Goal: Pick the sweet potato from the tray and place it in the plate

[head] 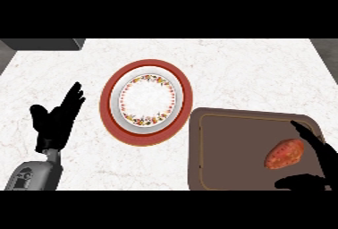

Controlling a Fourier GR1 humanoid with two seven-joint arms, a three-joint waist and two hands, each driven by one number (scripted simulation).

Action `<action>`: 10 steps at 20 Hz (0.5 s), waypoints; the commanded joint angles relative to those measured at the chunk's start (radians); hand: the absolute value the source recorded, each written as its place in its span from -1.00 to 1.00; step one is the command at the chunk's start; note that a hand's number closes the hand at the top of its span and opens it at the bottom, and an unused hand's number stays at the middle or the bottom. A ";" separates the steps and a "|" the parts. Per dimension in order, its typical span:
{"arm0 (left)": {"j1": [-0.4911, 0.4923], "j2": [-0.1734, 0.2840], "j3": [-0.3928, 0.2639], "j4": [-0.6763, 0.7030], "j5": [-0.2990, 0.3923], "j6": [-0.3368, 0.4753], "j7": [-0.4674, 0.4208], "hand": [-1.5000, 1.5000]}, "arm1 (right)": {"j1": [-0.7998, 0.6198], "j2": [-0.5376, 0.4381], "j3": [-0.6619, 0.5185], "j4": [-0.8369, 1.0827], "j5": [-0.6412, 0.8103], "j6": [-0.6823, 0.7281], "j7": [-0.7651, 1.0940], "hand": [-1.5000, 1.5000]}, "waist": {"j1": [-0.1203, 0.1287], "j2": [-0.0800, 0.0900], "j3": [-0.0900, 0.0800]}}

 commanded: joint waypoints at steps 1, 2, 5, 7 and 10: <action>-0.050 0.001 0.020 0.055 -0.016 -0.007 -0.003 0.00 | -0.022 0.026 0.070 0.016 0.057 0.023 -0.017 1.00 | 0.001 0.004 0.007; 0.042 -0.047 -0.030 -0.041 -0.043 0.042 0.002 0.00 | -0.065 0.033 0.078 0.035 0.053 0.027 -0.022 1.00 | 0.009 0.003 0.007; 0.019 0.011 0.031 -0.056 0.012 -0.037 0.035 0.00 | -0.048 0.036 0.061 0.035 0.084 0.007 -0.081 1.00 | 0.005 0.003 0.007; -0.019 0.015 0.052 0.019 0.012 -0.054 0.009 0.00 | -0.065 0.032 0.023 0.078 0.059 0.014 -0.117 1.00 | 0.002 0.004 0.007; 0.006 -0.013 0.035 0.045 -0.025 -0.034 -0.044 0.00 | -0.076 0.068 0.021 0.079 0.069 -0.013 -0.106 1.00 | 0.003 0.004 0.007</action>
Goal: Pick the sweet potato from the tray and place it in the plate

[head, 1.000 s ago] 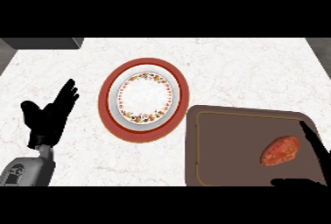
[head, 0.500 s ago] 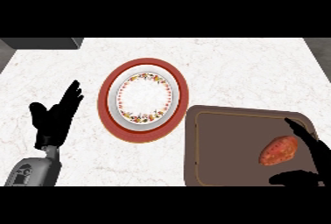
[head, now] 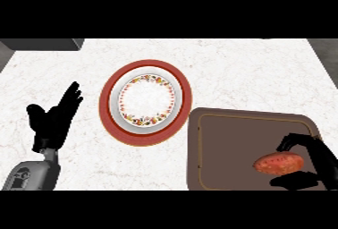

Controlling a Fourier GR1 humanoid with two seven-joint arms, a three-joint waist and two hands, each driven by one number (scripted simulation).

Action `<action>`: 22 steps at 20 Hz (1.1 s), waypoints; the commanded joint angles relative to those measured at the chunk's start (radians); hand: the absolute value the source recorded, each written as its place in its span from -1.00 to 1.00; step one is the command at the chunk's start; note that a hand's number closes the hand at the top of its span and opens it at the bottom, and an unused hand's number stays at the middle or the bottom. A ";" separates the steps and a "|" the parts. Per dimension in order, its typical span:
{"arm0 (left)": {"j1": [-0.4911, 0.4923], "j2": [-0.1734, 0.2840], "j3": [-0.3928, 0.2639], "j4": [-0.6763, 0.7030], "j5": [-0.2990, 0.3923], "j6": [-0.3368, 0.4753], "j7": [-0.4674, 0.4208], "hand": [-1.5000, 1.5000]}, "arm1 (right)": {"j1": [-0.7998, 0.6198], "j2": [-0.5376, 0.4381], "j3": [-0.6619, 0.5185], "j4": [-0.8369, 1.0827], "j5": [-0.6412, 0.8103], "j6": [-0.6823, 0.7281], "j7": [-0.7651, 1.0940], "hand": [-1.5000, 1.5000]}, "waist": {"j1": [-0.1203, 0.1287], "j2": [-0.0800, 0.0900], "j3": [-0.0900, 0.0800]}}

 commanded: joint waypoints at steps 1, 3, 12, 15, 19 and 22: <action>-0.010 0.005 0.025 0.026 -0.002 -0.017 -0.019 0.00 | 0.011 0.057 0.006 0.002 0.000 -0.023 -0.014 1.00 | 0.004 0.007 0.014; 0.016 -0.002 0.008 -0.021 -0.004 -0.017 0.012 0.00 | 0.001 0.083 -0.005 -0.052 0.048 -0.094 0.044 1.00 | 0.005 0.006 0.014; -0.072 -0.037 -0.071 -0.014 -0.009 -0.057 0.022 0.00 | -0.297 0.315 0.532 -0.069 0.470 -0.064 0.268 1.00 | 0.175 0.018 -0.001; -0.072 -0.034 -0.073 0.013 -0.021 -0.053 0.027 0.00 | -0.420 0.335 0.608 -0.068 0.557 -0.141 0.402 1.00 | 0.158 0.009 0.002; -0.087 -0.028 -0.058 0.029 -0.017 -0.049 0.031 0.00 | -0.550 0.337 0.666 -0.075 0.687 -0.269 0.575 1.00 | 0.129 -0.002 0.004; -0.093 -0.038 -0.061 0.035 -0.019 -0.040 0.045 0.00 | -0.644 0.338 0.709 -0.041 0.767 -0.322 0.740 1.00 | 0.120 -0.001 0.007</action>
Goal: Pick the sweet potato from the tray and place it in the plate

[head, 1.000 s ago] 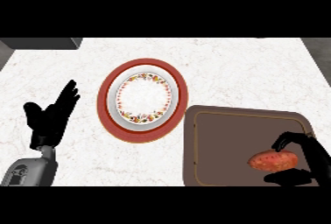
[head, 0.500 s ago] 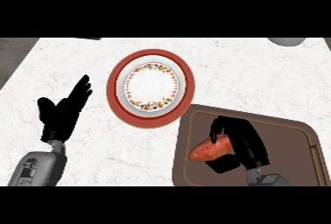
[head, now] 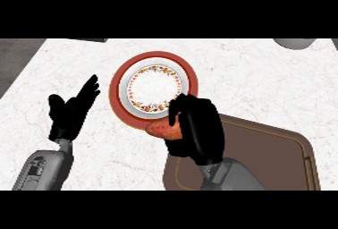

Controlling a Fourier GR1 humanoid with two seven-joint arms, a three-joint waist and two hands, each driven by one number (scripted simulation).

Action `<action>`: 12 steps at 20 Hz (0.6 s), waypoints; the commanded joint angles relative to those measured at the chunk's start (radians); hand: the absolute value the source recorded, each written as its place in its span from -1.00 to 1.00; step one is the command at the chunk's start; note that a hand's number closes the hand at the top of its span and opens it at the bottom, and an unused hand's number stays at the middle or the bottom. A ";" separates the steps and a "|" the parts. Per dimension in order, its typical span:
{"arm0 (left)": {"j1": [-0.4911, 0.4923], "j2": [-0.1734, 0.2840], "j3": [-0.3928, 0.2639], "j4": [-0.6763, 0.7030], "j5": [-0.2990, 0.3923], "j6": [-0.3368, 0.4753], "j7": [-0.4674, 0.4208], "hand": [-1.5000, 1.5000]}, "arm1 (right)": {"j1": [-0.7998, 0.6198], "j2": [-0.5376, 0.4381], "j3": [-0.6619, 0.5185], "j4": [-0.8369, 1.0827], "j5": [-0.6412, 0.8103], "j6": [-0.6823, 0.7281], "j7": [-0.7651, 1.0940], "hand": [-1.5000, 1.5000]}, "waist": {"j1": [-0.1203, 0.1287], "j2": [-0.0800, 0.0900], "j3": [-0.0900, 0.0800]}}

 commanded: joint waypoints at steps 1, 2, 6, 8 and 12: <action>0.007 -0.017 -0.009 0.020 -0.003 0.003 -0.004 0.00 | -0.124 0.011 0.086 0.032 0.111 -0.087 0.233 1.00 | -0.009 -0.001 0.002; -0.007 0.002 0.008 0.025 0.001 -0.001 -0.007 0.00 | -0.170 0.011 0.086 0.050 0.113 -0.098 0.298 1.00 | -0.009 0.004 0.003; -0.027 -0.011 0.011 0.038 -0.003 0.013 -0.010 0.00 | -0.279 0.011 0.138 0.134 0.100 -0.187 0.532 1.00 | -0.007 0.015 0.006; -0.031 -0.034 -0.008 0.020 -0.013 0.029 -0.001 0.00 | -0.324 0.011 0.160 0.181 0.080 -0.249 0.620 1.00 | -0.007 0.015 0.008; -0.007 -0.006 0.004 0.018 -0.006 0.001 -0.021 0.00 | -0.458 0.011 0.125 0.297 0.056 -0.265 0.698 1.00 | -0.012 0.016 0.008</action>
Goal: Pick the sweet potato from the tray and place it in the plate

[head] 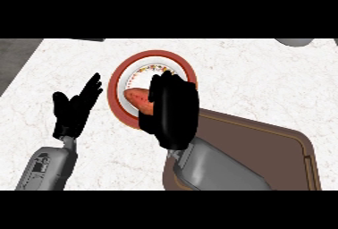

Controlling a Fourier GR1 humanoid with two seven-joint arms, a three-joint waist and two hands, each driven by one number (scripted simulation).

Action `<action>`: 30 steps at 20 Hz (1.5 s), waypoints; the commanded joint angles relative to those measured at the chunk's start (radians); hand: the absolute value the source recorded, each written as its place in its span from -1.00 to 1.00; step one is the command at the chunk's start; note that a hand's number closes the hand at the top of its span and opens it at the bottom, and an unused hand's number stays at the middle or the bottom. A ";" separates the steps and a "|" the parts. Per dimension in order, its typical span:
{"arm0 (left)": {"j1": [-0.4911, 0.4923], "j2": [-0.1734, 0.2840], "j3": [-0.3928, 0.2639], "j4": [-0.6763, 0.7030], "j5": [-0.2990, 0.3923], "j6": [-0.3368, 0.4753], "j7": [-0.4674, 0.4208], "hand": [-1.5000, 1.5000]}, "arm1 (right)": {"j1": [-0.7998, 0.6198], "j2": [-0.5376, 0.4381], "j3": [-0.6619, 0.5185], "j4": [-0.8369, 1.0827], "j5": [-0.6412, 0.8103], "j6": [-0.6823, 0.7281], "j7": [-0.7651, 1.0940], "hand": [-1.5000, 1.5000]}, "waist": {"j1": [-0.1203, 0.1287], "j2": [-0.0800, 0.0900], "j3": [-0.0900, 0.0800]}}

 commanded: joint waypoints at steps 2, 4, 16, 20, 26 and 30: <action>-0.027 0.010 0.016 -0.011 0.000 0.011 0.029 0.00 | -0.103 0.007 0.049 0.121 -0.013 -0.105 0.263 1.00 | -0.022 0.000 0.002; 0.003 0.023 0.039 0.018 0.010 -0.001 -0.019 0.00 | -0.136 0.007 0.001 0.166 -0.033 -0.128 0.249 1.00 | -0.032 0.004 0.002; 0.038 0.017 0.051 0.009 0.007 0.004 -0.051 0.00 | -0.059 0.007 -0.025 0.370 -0.393 -0.249 0.080 1.00 | -0.050 0.011 0.004; 0.039 0.005 0.028 -0.066 0.000 0.021 0.049 0.00 | -0.173 0.007 0.008 0.522 -0.543 -0.294 -0.083 -1.00 | -0.050 0.005 0.005; 0.057 0.023 0.055 -0.041 0.005 0.000 0.009 0.00 | -0.229 0.007 0.069 0.514 -0.510 -0.457 -0.199 -1.00 | -0.074 0.000 0.004; 0.054 0.024 0.059 -0.051 0.005 0.009 0.026 0.00 | -0.199 0.007 0.086 0.329 -0.538 -0.594 -0.284 -1.00 | -0.074 -0.003 0.005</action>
